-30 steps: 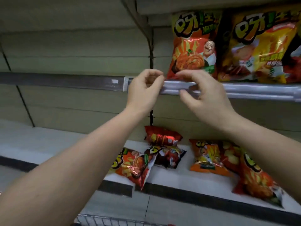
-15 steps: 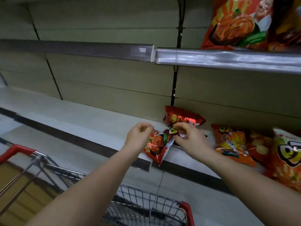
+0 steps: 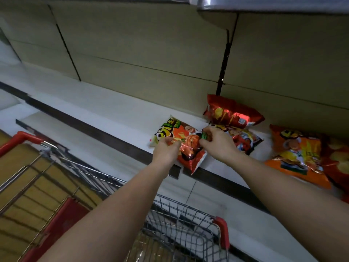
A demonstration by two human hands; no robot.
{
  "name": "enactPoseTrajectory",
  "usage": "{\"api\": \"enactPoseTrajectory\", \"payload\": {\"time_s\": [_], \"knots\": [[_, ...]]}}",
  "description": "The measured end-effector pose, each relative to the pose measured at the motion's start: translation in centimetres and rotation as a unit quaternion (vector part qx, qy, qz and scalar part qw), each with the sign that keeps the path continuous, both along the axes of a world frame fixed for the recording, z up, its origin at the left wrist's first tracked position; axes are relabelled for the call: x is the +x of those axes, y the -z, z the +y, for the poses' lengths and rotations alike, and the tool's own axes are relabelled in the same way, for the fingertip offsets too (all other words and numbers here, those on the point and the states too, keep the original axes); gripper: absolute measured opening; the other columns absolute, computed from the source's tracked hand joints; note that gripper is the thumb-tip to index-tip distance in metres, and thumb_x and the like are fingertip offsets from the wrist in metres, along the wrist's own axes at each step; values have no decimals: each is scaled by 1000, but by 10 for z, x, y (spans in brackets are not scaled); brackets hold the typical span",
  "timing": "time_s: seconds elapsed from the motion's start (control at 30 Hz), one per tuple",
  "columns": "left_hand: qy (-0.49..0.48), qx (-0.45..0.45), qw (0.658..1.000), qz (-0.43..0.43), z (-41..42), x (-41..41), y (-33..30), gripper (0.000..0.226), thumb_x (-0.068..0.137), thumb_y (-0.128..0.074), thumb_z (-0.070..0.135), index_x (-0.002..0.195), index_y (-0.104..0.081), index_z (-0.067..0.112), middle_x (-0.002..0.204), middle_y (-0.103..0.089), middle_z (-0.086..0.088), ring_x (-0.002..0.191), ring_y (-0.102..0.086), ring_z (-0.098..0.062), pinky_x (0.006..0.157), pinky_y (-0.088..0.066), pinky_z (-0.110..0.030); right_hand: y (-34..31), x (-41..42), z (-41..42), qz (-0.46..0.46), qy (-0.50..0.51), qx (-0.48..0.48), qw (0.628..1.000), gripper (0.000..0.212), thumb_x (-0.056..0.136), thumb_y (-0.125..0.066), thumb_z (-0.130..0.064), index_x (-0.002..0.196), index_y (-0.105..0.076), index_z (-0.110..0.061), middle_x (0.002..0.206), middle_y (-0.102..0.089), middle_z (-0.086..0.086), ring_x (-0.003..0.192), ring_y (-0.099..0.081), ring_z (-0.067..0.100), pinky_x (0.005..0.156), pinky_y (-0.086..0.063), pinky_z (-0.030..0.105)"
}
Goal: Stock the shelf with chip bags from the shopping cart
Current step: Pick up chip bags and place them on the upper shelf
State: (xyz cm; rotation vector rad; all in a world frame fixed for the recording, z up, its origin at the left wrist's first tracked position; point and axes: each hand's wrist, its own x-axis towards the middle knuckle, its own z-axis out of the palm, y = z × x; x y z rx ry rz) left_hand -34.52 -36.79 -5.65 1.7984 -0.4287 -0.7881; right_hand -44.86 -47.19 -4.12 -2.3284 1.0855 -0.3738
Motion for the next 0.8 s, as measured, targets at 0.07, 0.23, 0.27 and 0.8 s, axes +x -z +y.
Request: {"api": "enactPoseTrajectory", "payload": {"time_s": [0.07,0.23,0.27,0.8], "knots": [[-18,10,1000,10,-3,1,2,42,95,-54,26,132,-46,10,127,-53,-9,116,-50,-25,95,-41,-34,3,8,-8,4,-1,-10,1000,52,91,-55,-25,139,-41,-11,139,-47,12,125,-46,27,98,-39,33],[-62,3,995,80,-11,3,8,46,93,-57,28,134,-42,14,132,-52,-10,119,-51,-28,104,-42,-47,11,18,-18,45,-26,-16,999,58,94,-50,-36,144,-32,-11,145,-42,11,130,-42,29,100,-36,34],[-65,2,994,93,-13,3,9,49,92,-57,29,135,-40,15,132,-53,-10,118,-52,-29,103,-42,-48,13,18,-20,56,-28,-22,998,60,94,-48,-40,144,-31,-12,145,-41,11,130,-41,29,102,-37,35],[-37,-15,979,201,-25,3,7,66,75,-71,54,120,-56,8,96,-67,-9,81,-63,-24,72,-48,-38,24,-9,-16,-109,-19,176,978,52,83,-65,-42,127,-56,-17,111,-60,-6,110,-57,14,96,-45,30]]}}
